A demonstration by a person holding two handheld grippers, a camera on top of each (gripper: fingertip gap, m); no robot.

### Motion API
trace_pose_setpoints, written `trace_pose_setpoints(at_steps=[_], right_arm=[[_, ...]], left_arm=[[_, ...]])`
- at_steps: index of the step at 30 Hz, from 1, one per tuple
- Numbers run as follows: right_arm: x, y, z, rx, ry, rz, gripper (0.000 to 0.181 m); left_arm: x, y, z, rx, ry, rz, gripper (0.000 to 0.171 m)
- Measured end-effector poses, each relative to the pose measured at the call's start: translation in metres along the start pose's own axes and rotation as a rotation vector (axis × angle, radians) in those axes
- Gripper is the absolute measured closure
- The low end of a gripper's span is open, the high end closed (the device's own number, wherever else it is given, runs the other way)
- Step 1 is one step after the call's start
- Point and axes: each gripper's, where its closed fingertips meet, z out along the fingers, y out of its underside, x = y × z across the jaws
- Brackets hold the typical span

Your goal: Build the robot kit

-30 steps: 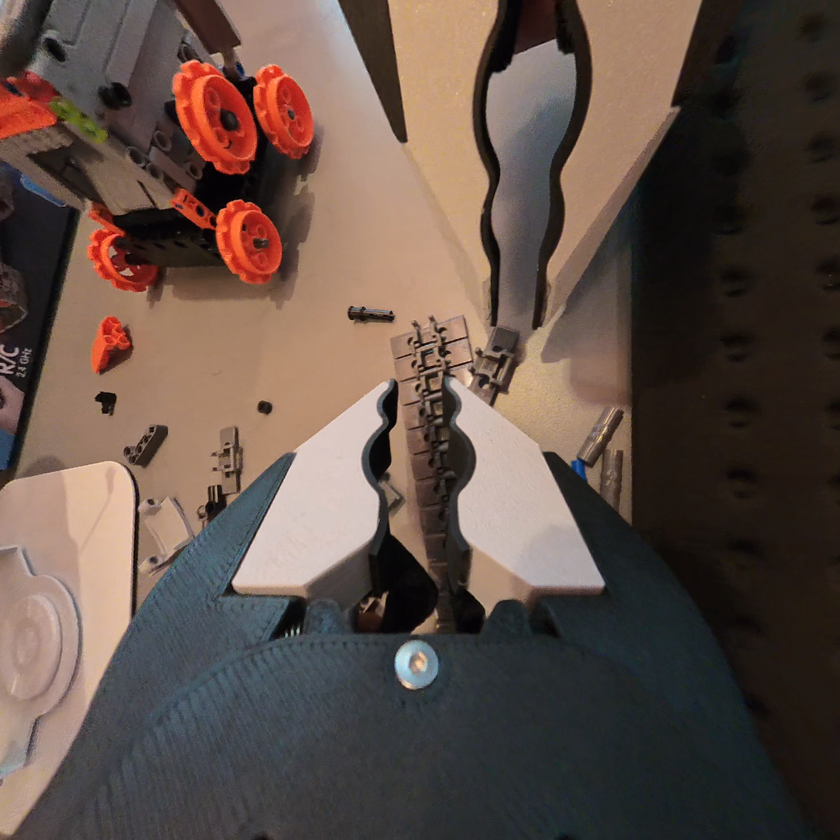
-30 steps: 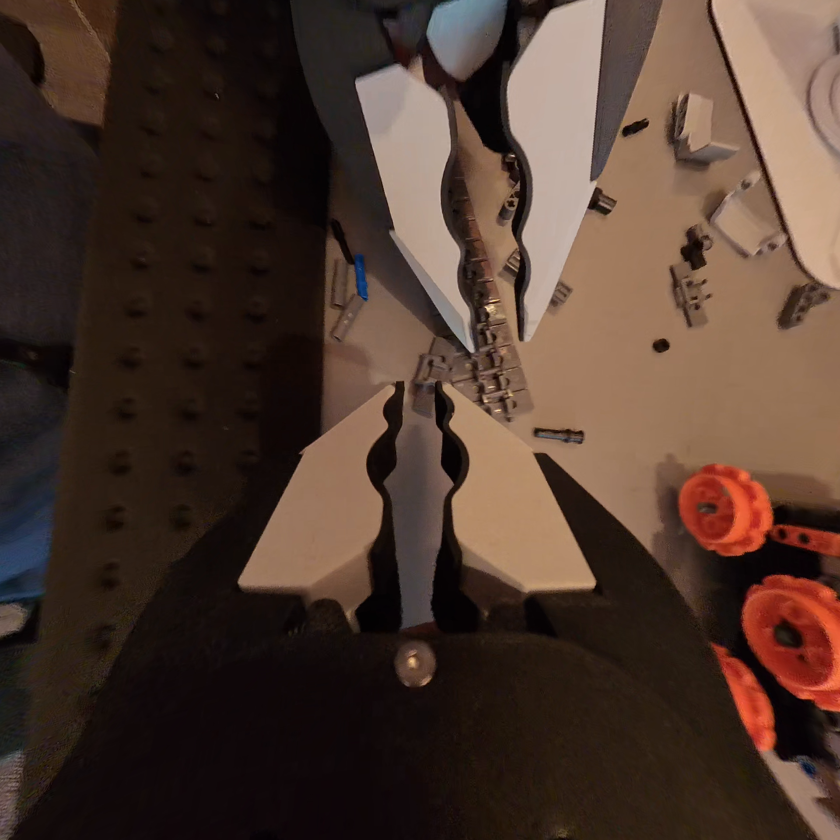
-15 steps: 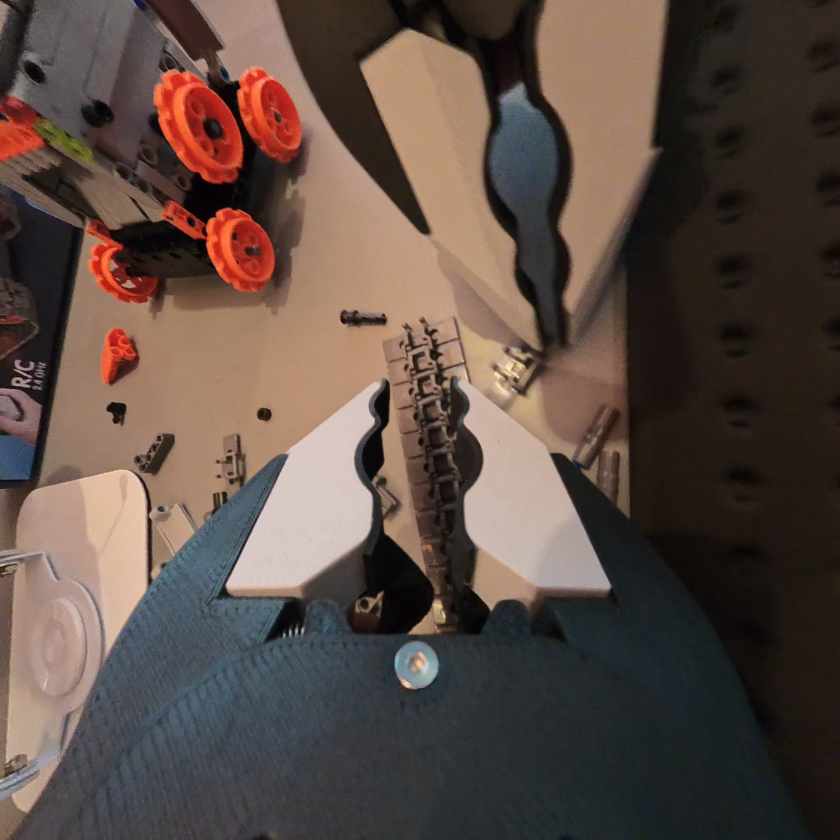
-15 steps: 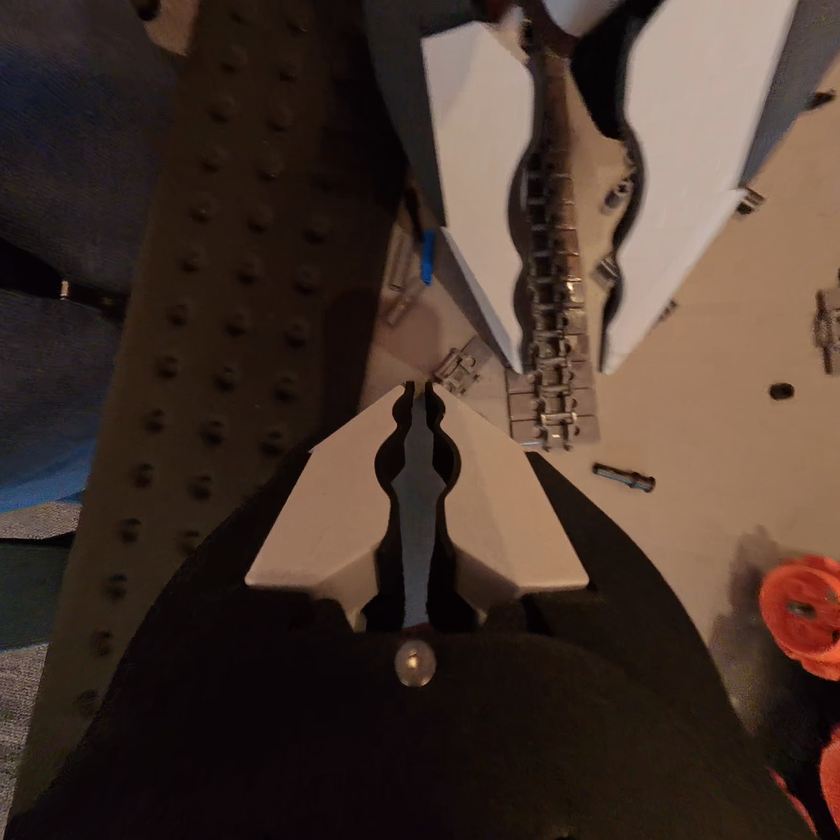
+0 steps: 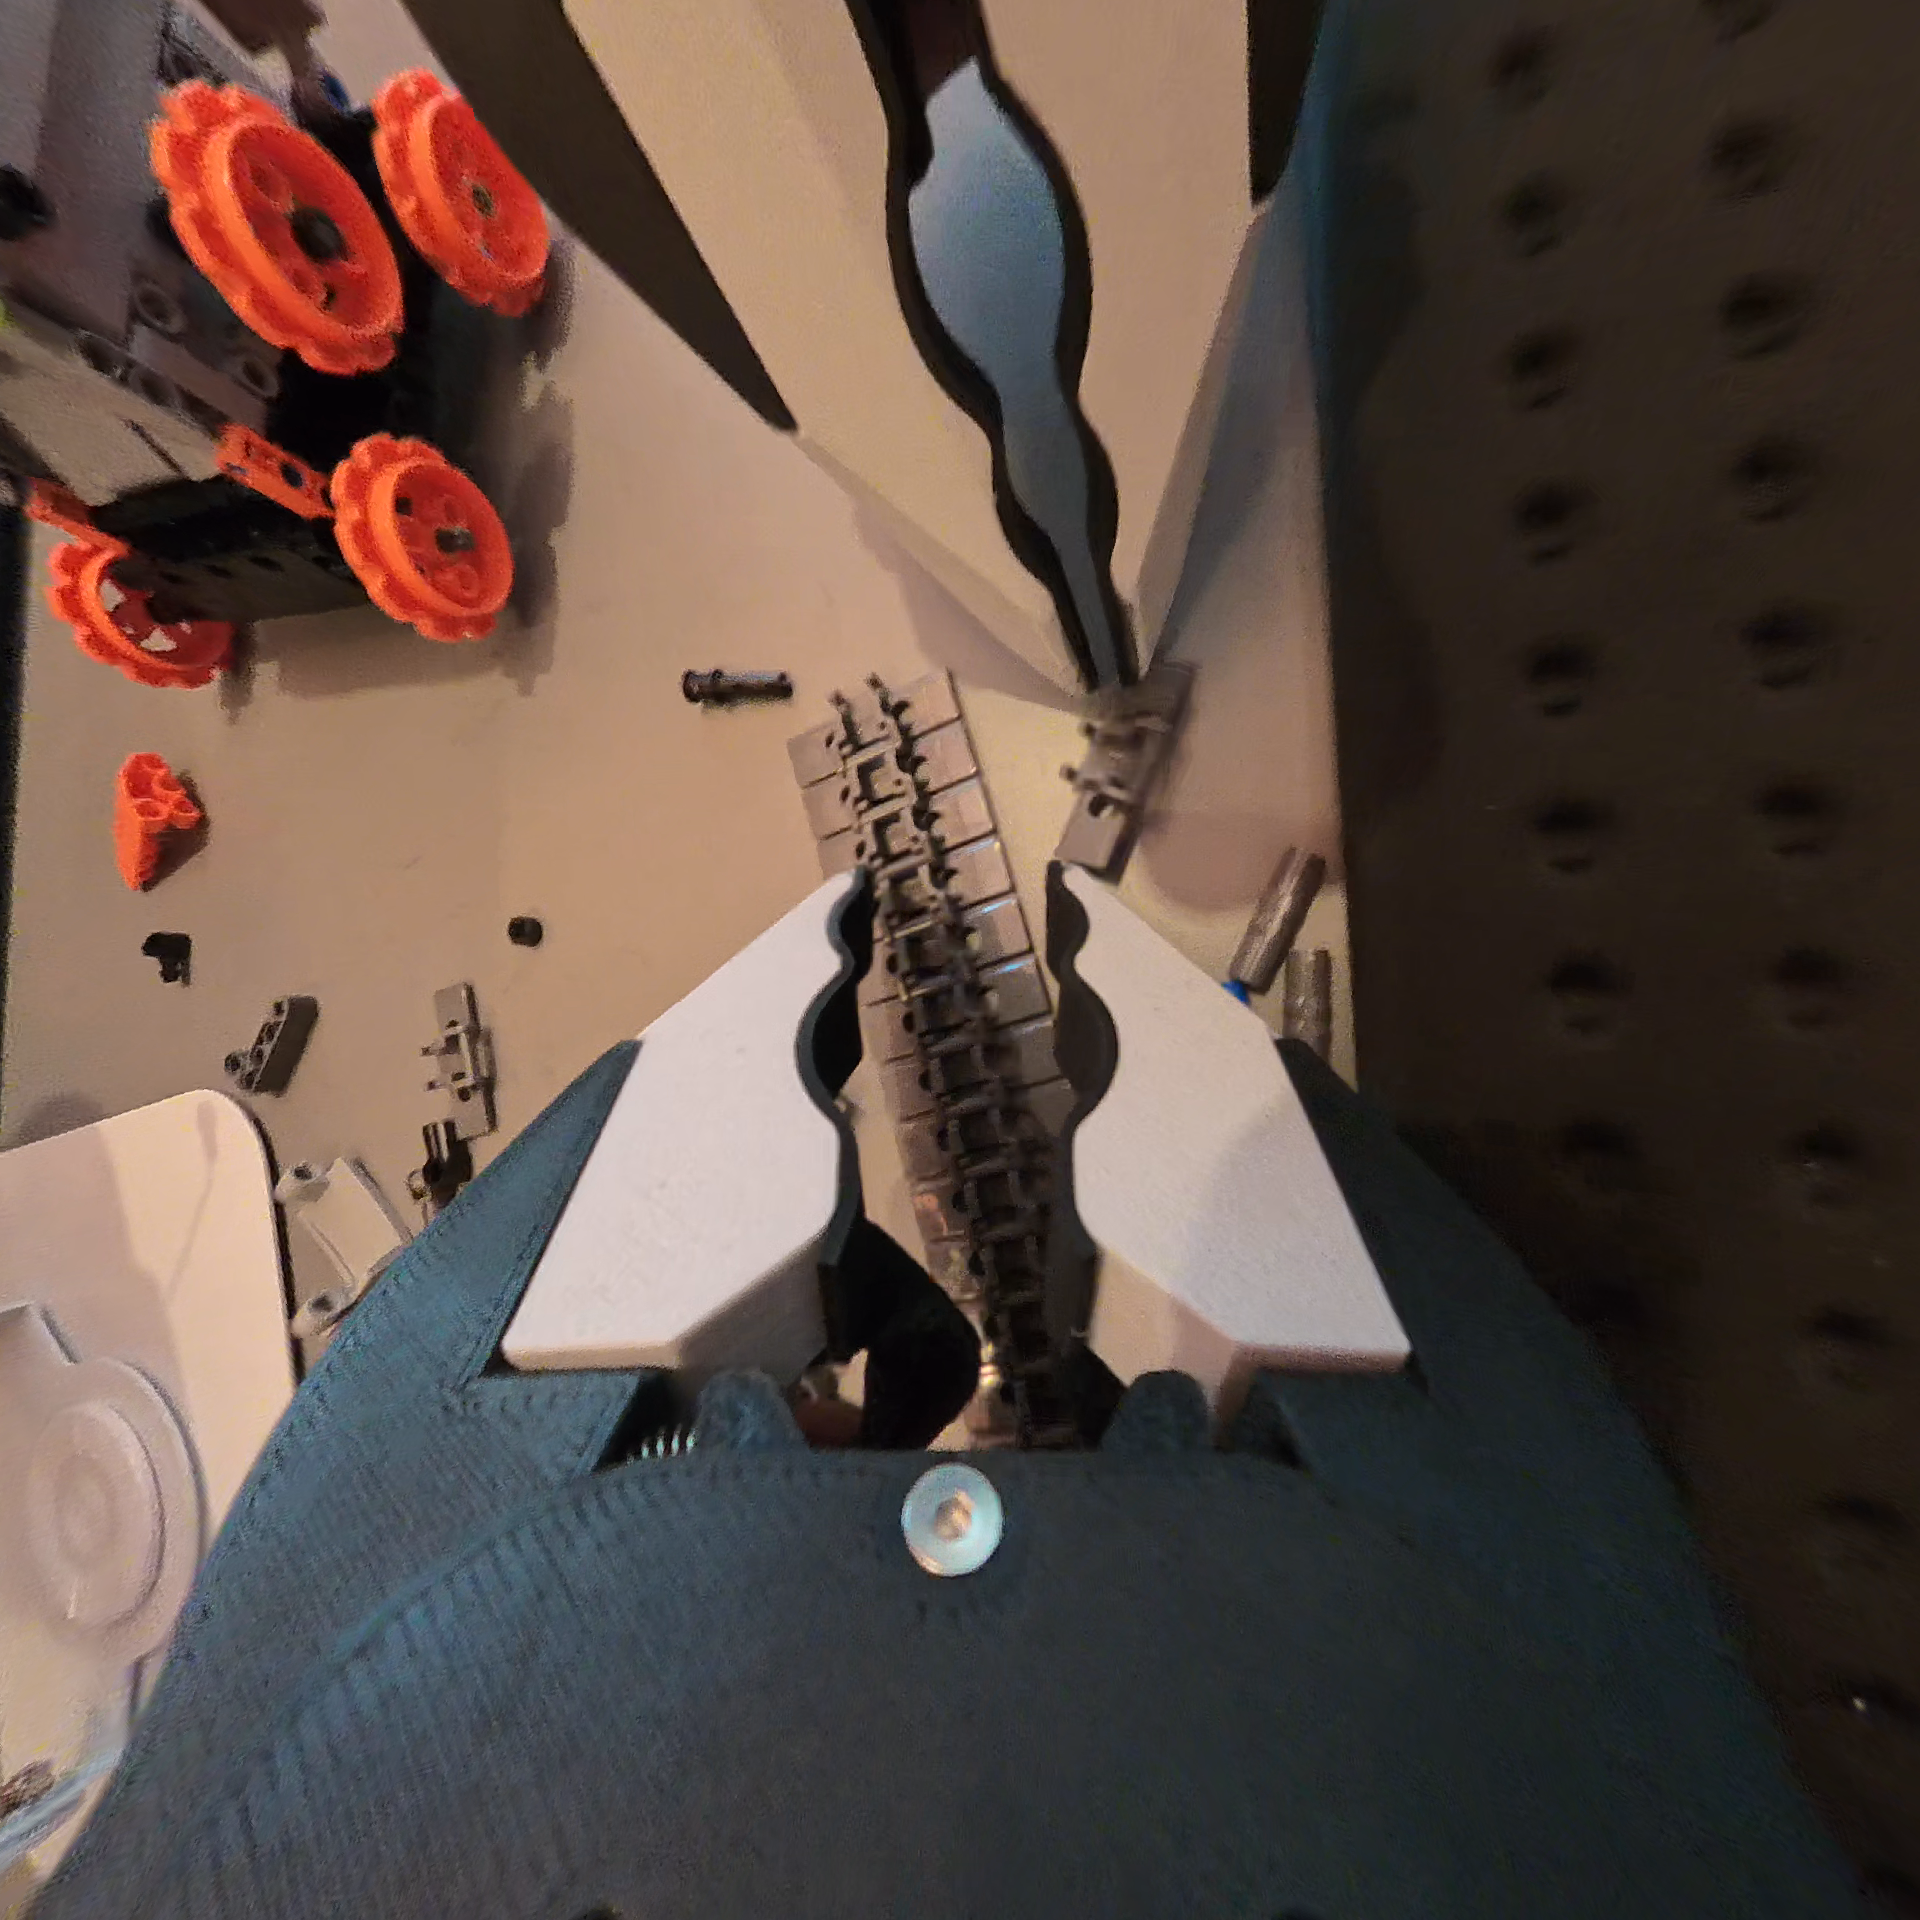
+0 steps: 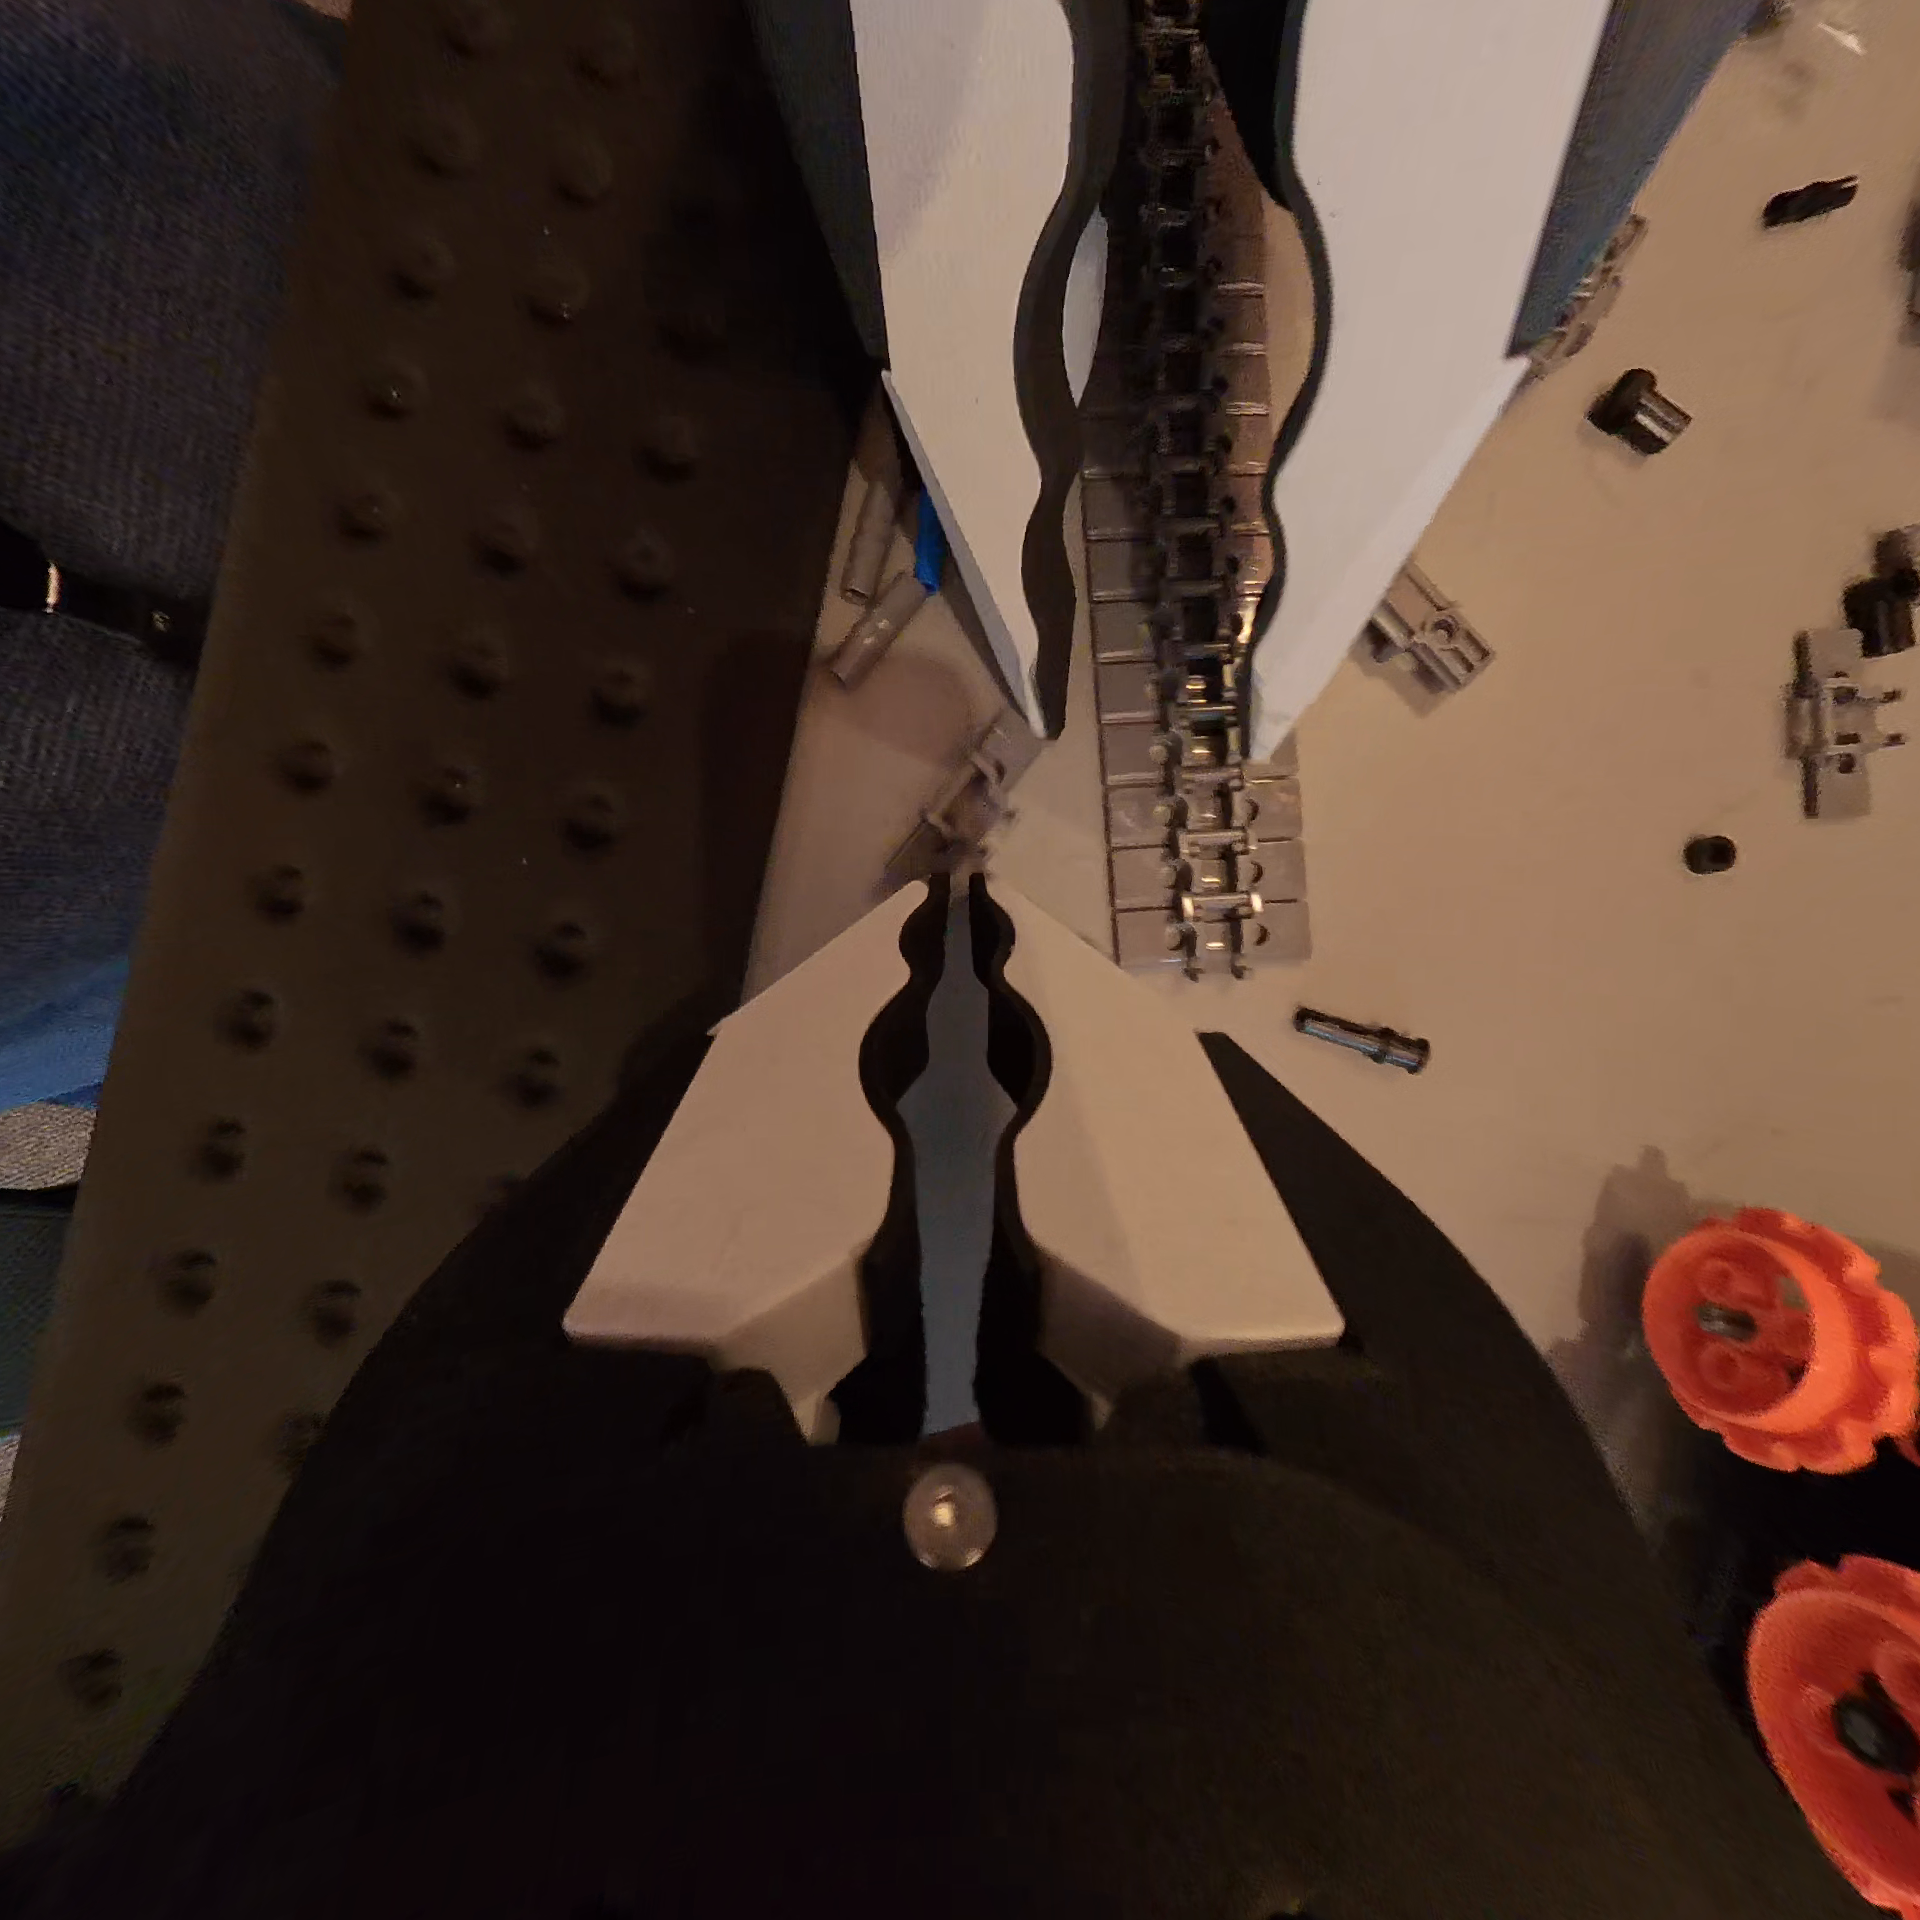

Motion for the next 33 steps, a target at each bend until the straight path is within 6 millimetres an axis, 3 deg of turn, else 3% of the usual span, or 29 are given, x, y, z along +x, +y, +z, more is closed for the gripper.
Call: trace_pose_setpoints(at_steps=[3, 5, 10, 15, 22, 25, 33], right_arm=[[-0.01, -0.003, 0.005, 0.012, -0.031, -0.001, 0.18], [-0.015, -0.003, 0.003, 0.014, -0.038, -0.006, 0.178], [-0.01, -0.014, -0.011, 0.107, -0.01, -0.009, 0.17], [-0.016, -0.022, 0.0, 0.095, -0.026, -0.053, 0.158], [-0.011, -0.018, 0.01, 0.091, -0.013, -0.035, 0.173], [-0.006, -0.017, 0.001, 0.108, 0.007, -0.017, 0.173], [0.017, 0.012, -0.031, 0.083, 0.111, 0.037, 0.173]], left_arm=[[0.001, -0.007, 0.004, 0.018, -0.01, 0.001, 0.138], [-0.011, -0.007, 0.006, 0.002, -0.095, 0.02, 0.137], [-0.02, -0.004, -0.002, 0.019, -0.1, -0.018, 0.138], [-0.026, -0.005, -0.008, 0.037, -0.103, -0.049, 0.139], [-0.021, 0.003, -0.001, 0.009, -0.038, -0.098, 0.143], [-0.011, 0.003, 0.005, 0.014, 0.035, -0.12, 0.157], [0.006, 0.0, 0.0, 0.041, 0.126, -0.026, 0.159]])
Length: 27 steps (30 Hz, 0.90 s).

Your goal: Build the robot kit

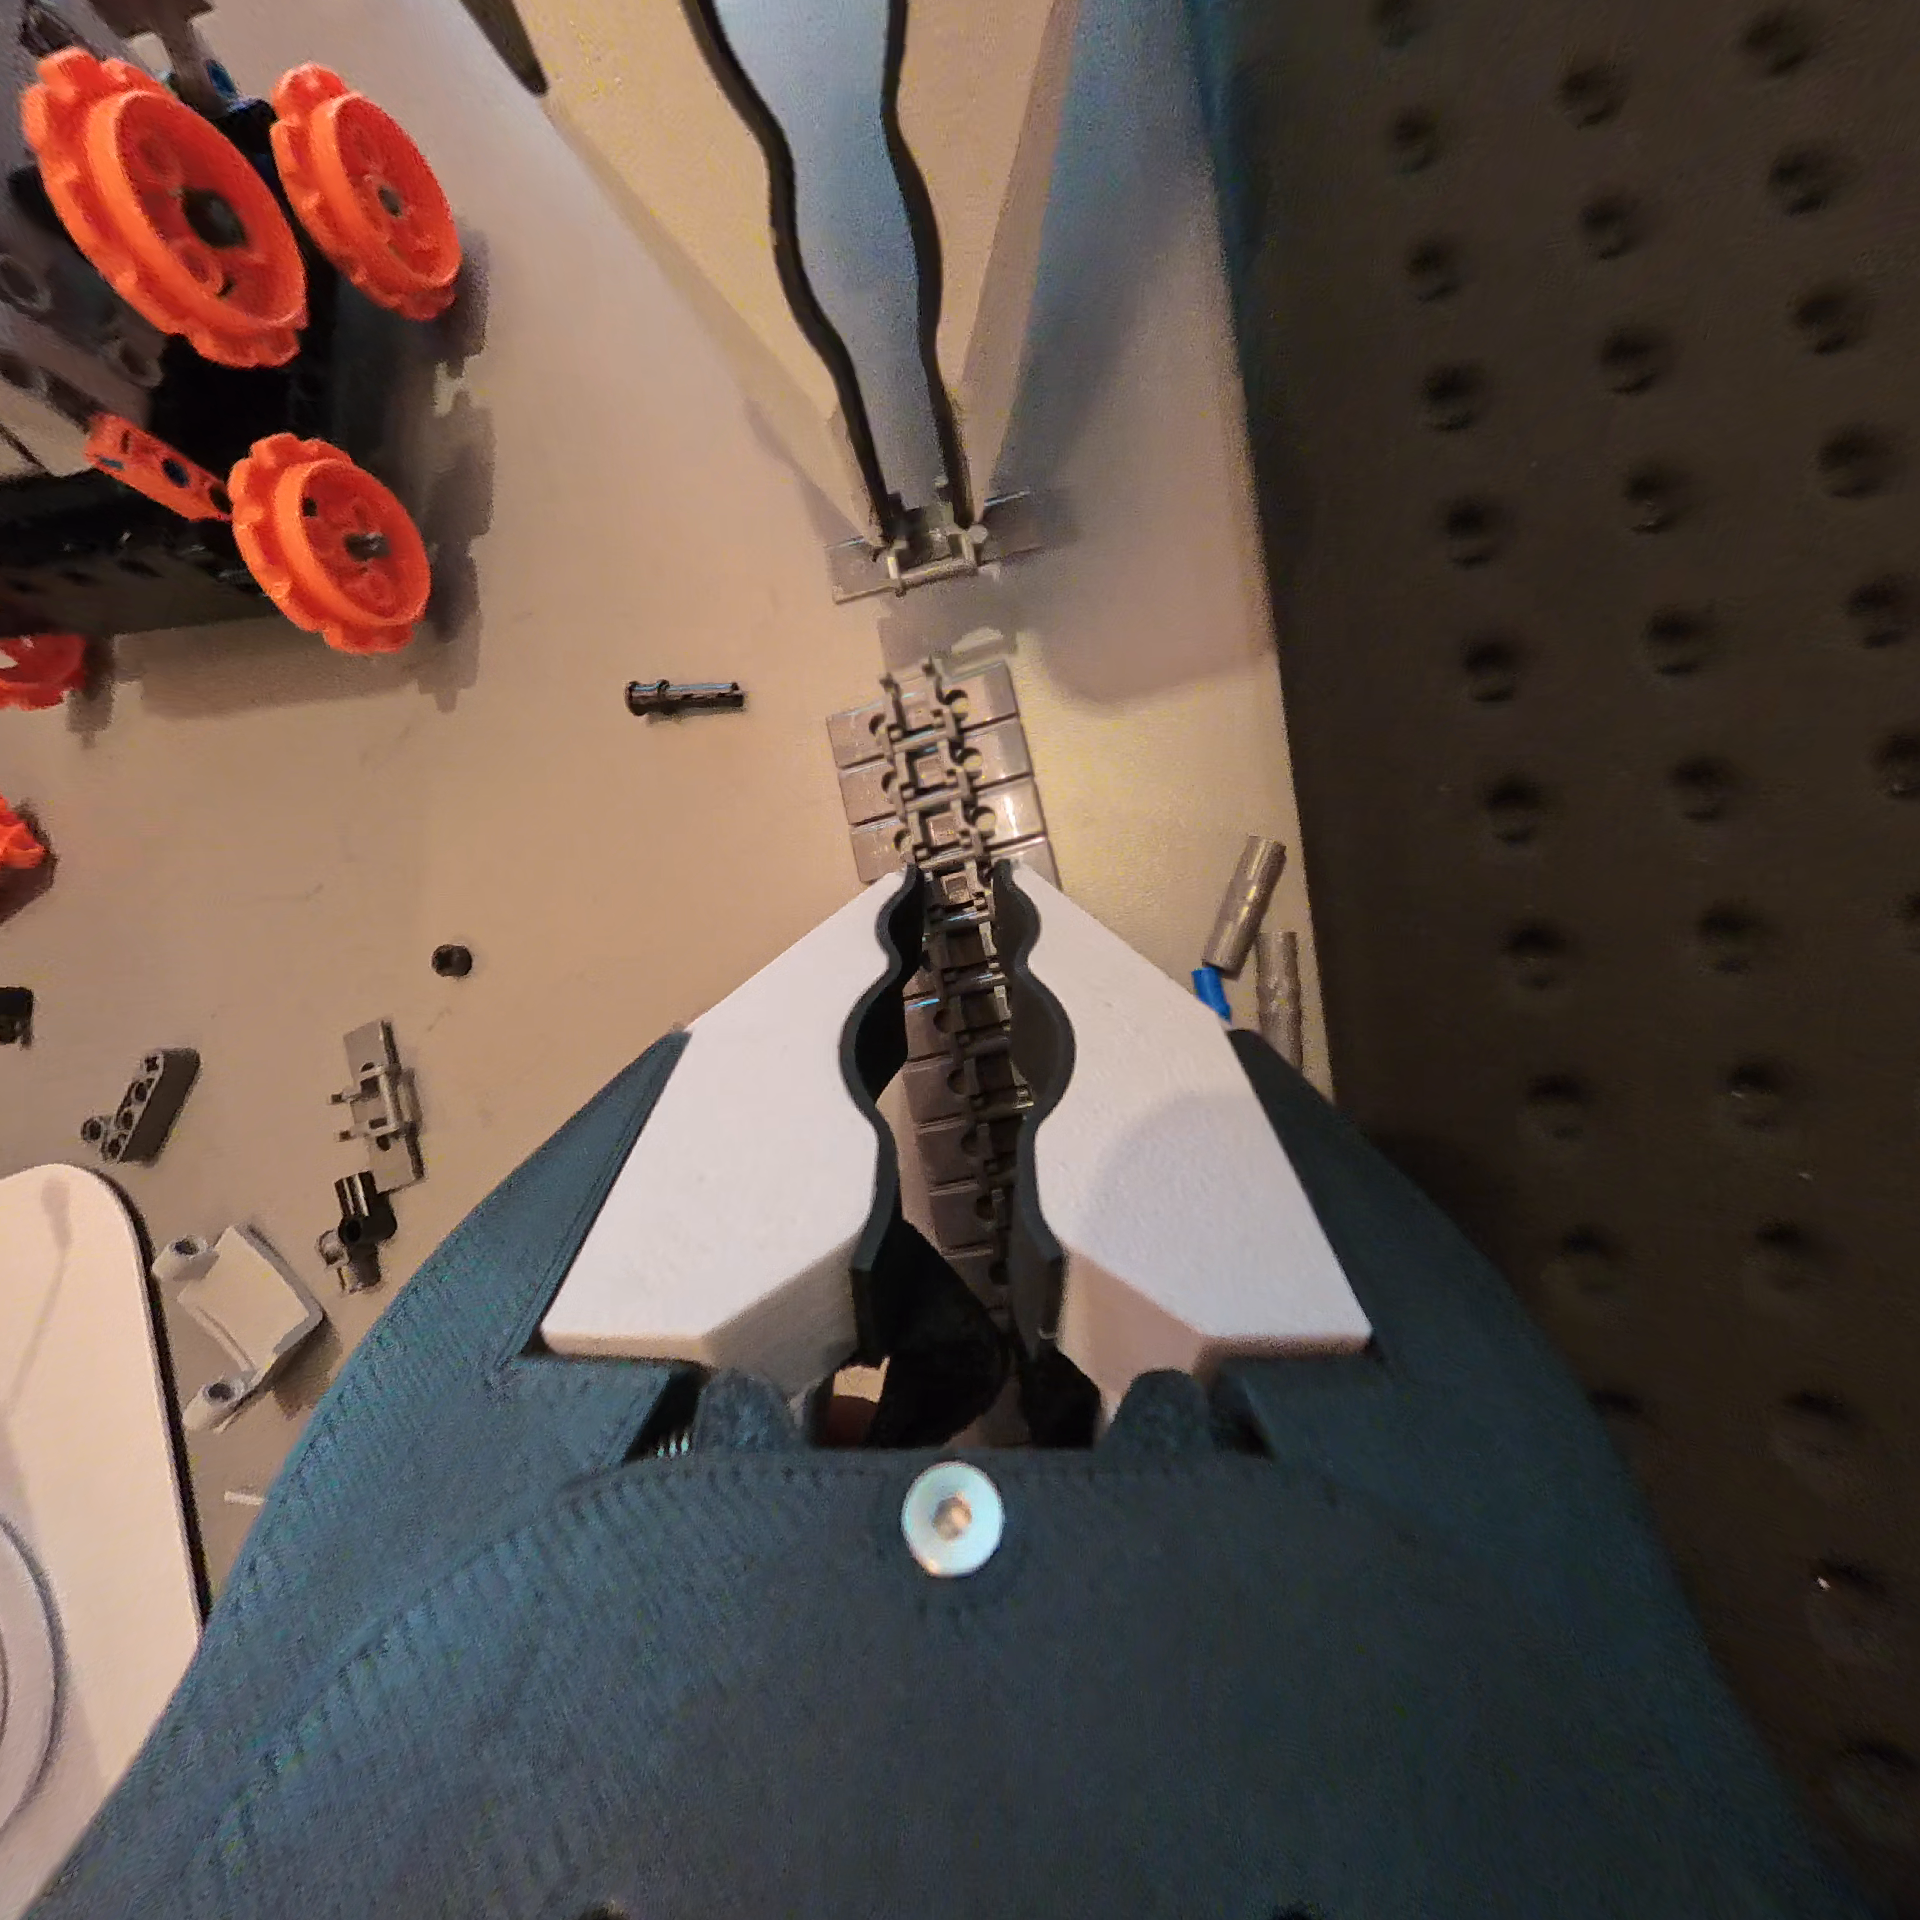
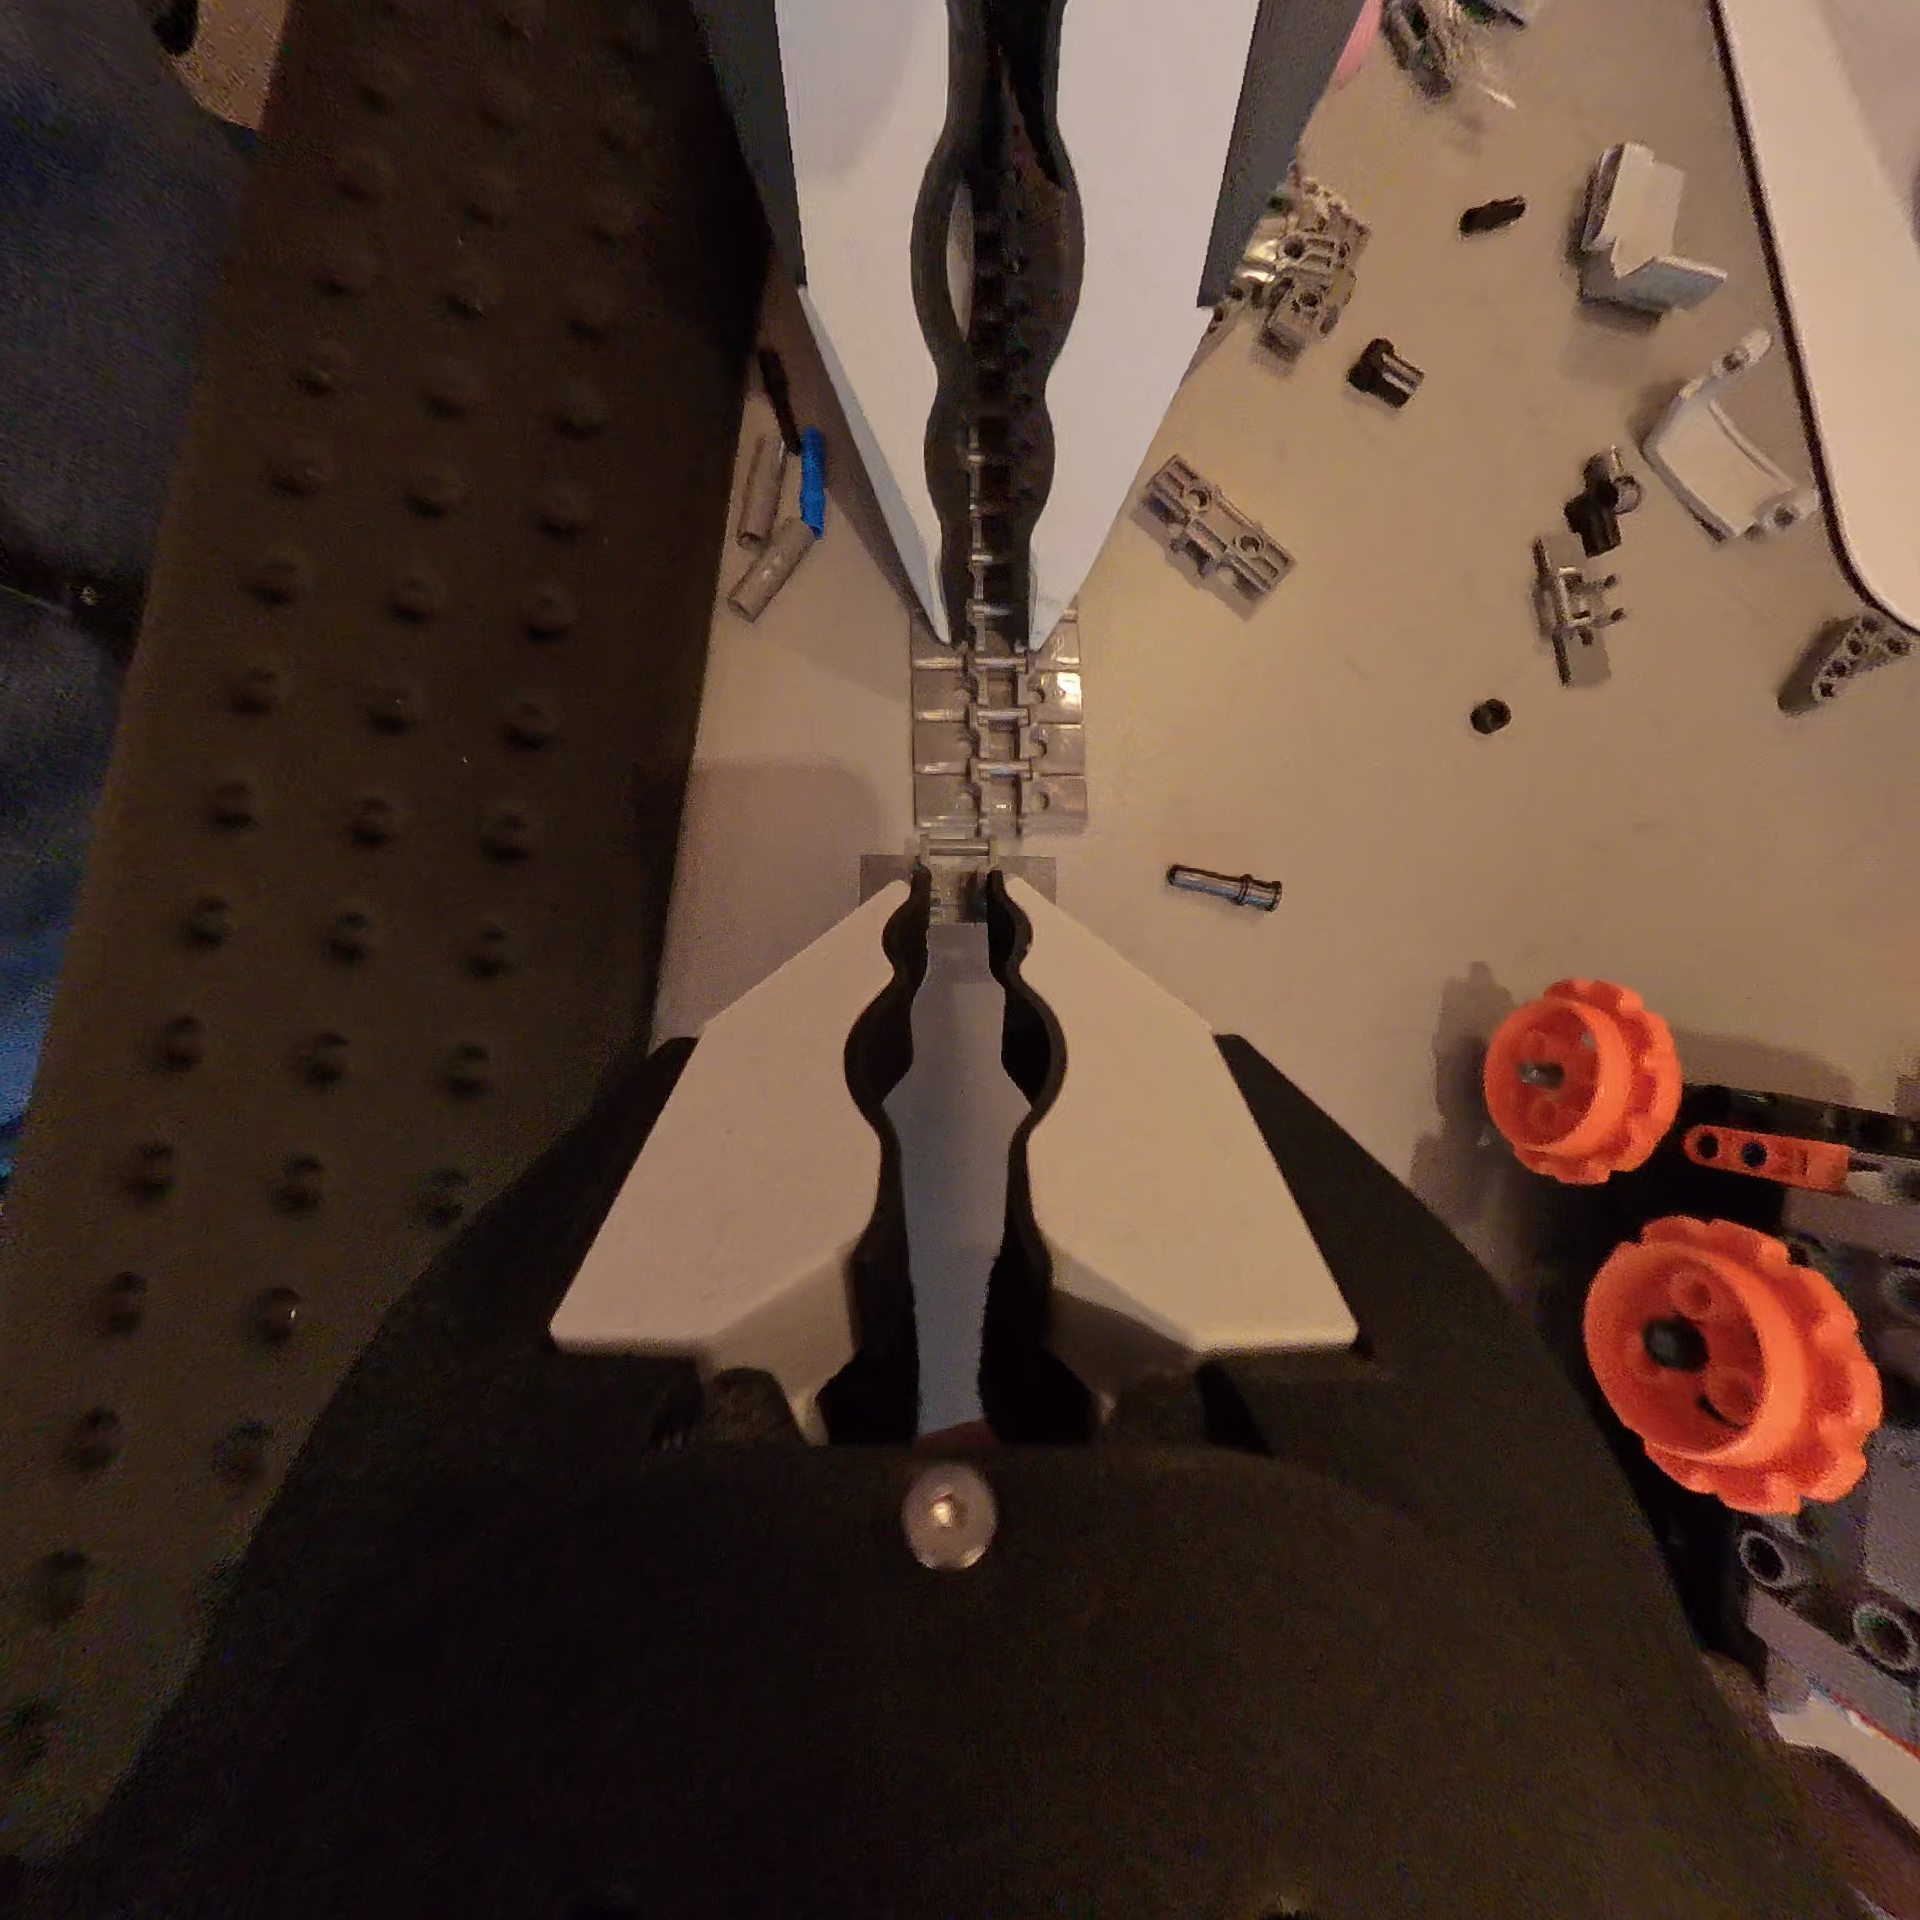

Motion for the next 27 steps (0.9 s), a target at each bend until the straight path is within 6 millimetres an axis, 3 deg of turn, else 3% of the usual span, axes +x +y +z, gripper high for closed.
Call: trace_pose_setpoints(at_steps=[9, 22, 25, 27], right_arm=[[-0.004, 0.008, 0.015, -0.037, -0.027, -0.013, 0.173], [-0.003, 0.005, 0.019, -0.035, -0.046, 0.027, 0.173], [-0.003, 0.004, 0.016, -0.039, -0.039, 0.025, 0.161], [0.0, 0.0, 0.012, -0.021, -0.016, 0.018, 0.163]], left_arm=[[0.008, -0.004, 0.001, 0.017, 0.035, 0.045, 0.159], [0.01, -0.004, 0.0, 0.008, 0.034, 0.066, 0.159], [0.01, -0.004, 0.0, 0.007, 0.032, 0.066, 0.158], [0.01, -0.005, 0.0, 0.007, 0.025, 0.068, 0.159]])
